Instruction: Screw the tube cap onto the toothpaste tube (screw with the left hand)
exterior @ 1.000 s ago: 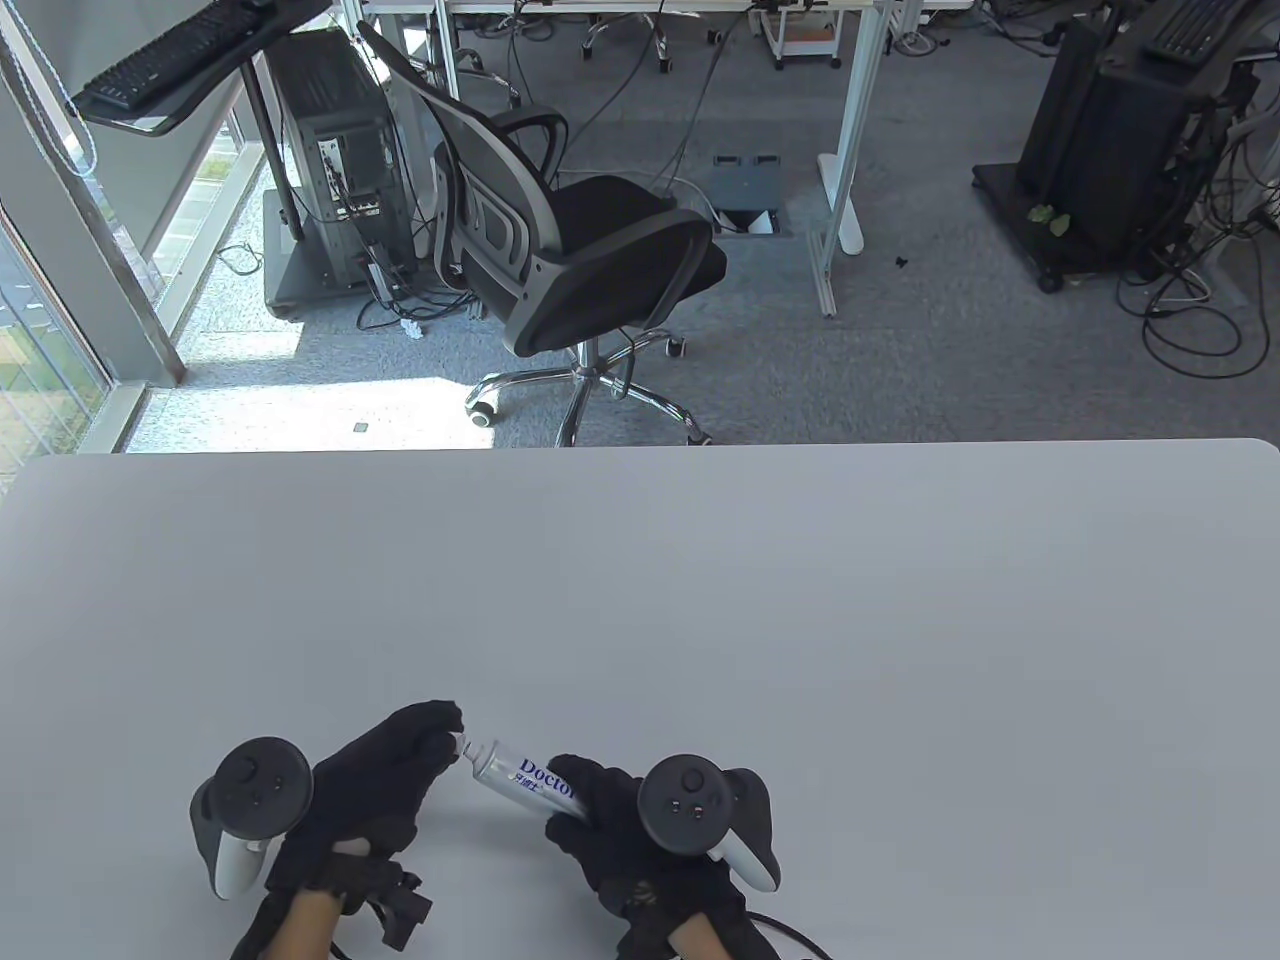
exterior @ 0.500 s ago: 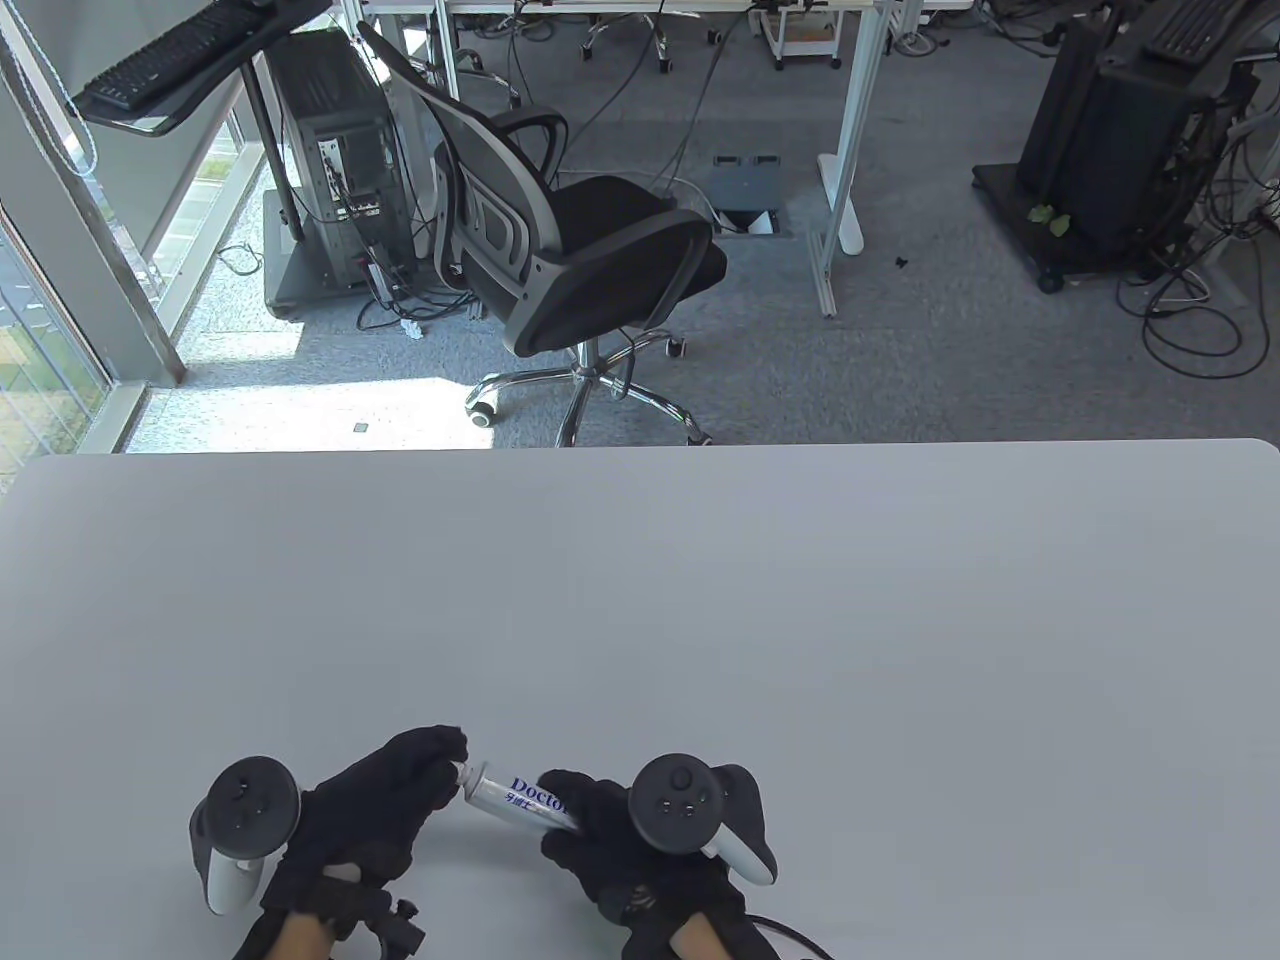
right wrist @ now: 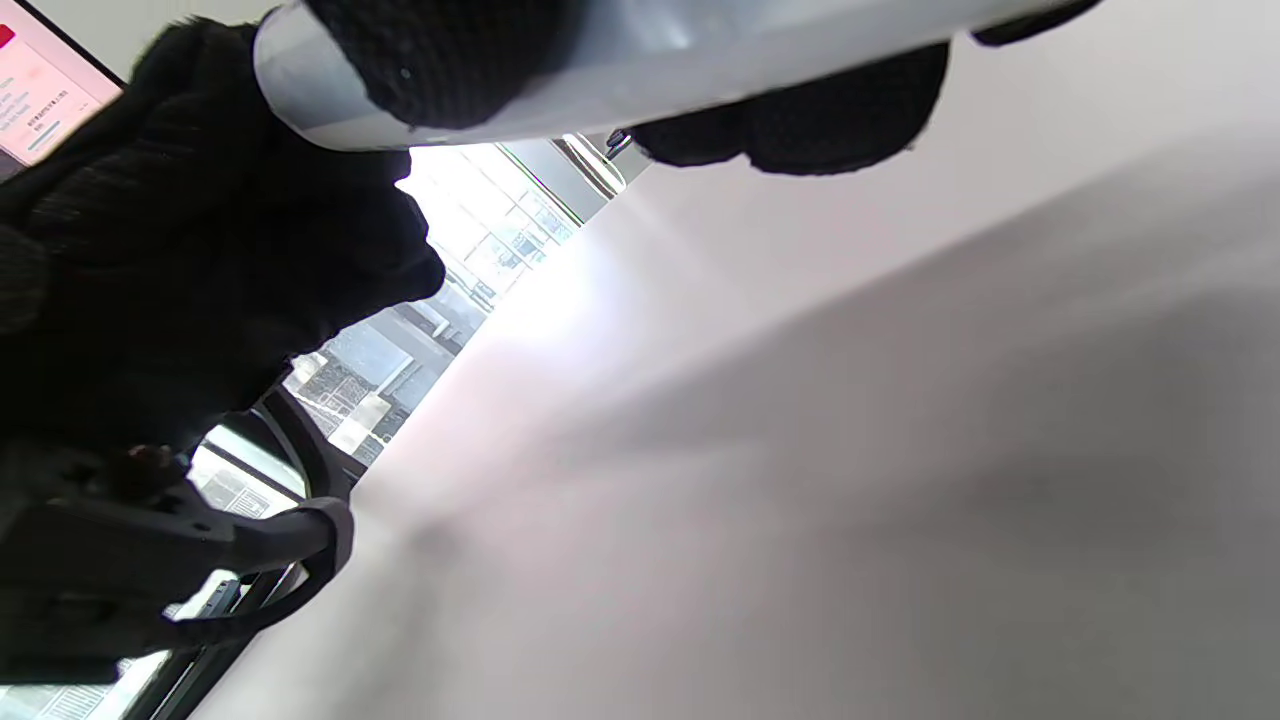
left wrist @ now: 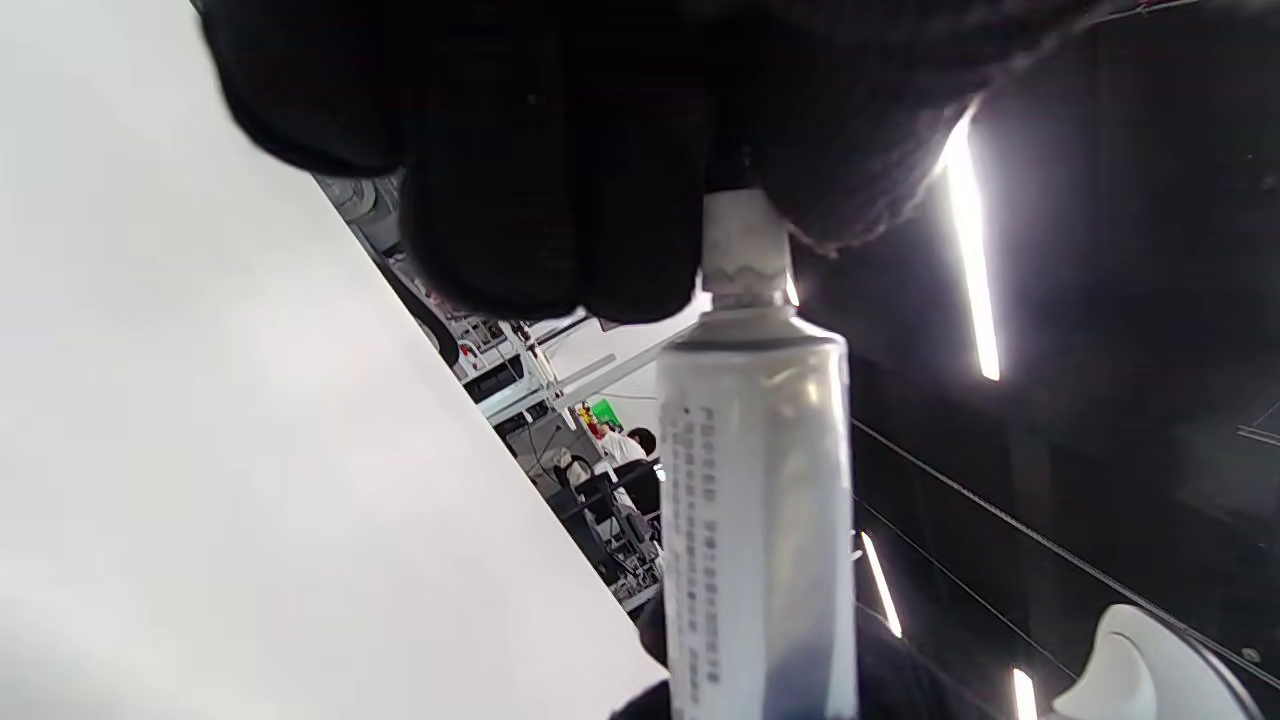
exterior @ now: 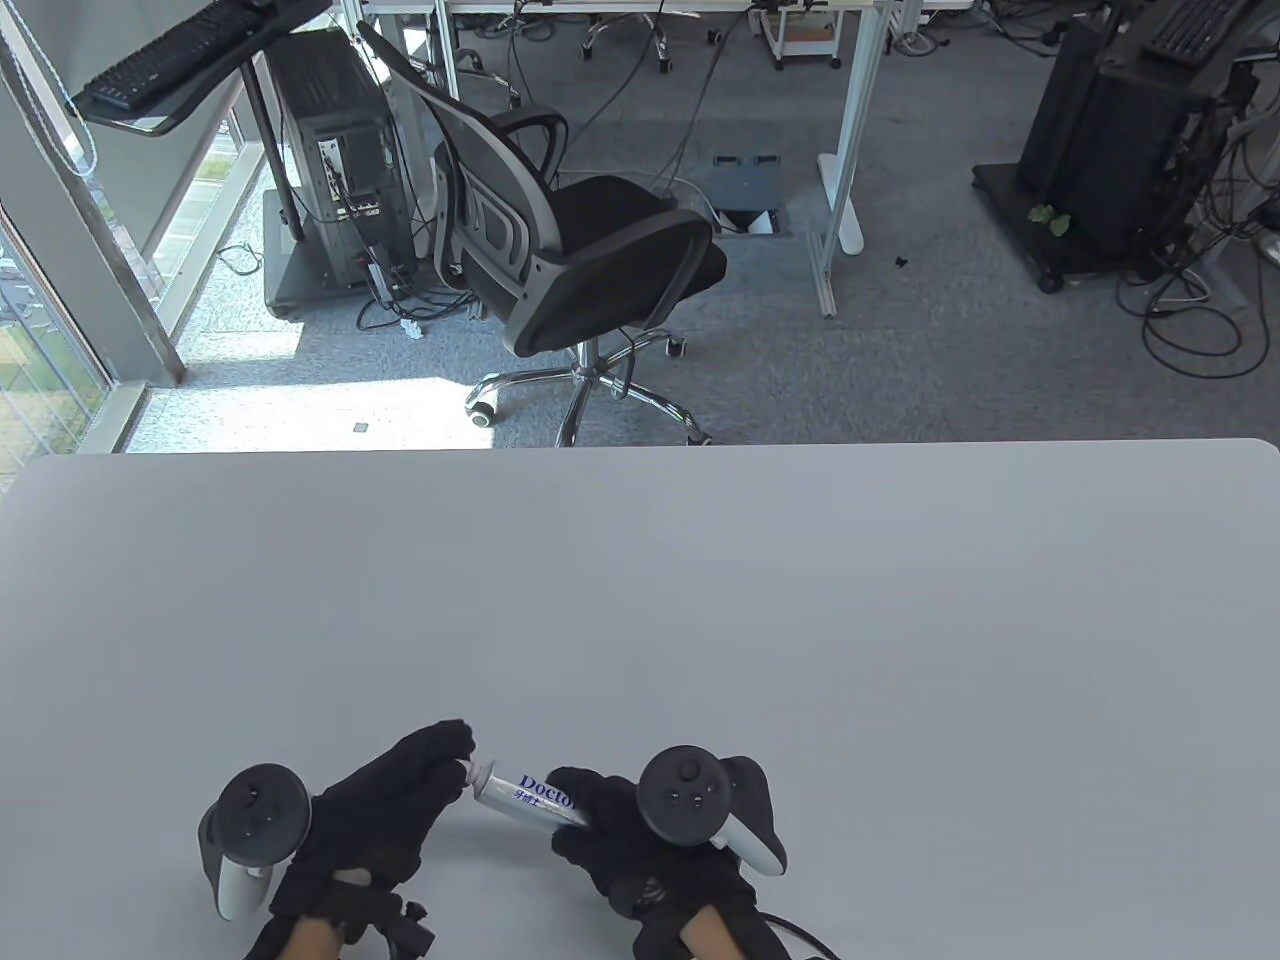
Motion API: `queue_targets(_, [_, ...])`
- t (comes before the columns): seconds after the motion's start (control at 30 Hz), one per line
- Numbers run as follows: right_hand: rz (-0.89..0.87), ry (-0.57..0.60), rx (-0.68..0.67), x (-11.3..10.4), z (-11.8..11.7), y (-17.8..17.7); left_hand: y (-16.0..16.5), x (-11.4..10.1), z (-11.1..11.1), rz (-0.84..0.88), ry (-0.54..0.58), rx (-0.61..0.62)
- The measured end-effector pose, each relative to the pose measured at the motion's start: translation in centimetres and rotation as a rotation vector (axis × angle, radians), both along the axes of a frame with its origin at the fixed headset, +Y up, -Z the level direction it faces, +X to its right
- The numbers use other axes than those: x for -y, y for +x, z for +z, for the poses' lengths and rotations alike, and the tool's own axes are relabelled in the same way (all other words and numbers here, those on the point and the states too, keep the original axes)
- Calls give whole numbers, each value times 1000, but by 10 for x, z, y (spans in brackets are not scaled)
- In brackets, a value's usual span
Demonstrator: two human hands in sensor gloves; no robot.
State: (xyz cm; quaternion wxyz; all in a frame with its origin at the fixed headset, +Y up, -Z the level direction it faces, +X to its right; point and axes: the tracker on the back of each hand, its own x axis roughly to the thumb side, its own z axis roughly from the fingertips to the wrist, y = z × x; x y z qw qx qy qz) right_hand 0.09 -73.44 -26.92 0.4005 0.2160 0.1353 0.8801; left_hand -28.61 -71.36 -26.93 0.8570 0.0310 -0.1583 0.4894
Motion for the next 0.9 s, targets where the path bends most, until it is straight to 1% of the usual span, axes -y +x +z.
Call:
queue_targets(0.13, [15,-2,-1,2,0,1,2,-4,1,-40,32,43])
queue_targets(0.23, [0,-4,3,2,-1,2,2,-1,-1,-25,13,56])
queue_targets(0.37, [12,1,-2,2,0,1,0,5,-1,35,-10,8])
queue_targets(0.43, [17,-1,-8,2,0,0,1,3,0,17,13,0])
queue_targets(0.53, [24,-5,-9,4,0,-1,3,-1,0,-35,40,29])
queue_targets(0.63, [17,-14,-4,5,-2,1,2,1,-1,-12,23,35])
queue_targets(0.73, [15,-13,-12,4,-2,0,-2,4,-2,-12,-1,-10])
queue_targets(0.9, [22,-6,-16,4,0,-3,-1,2,-1,-28,7,-9])
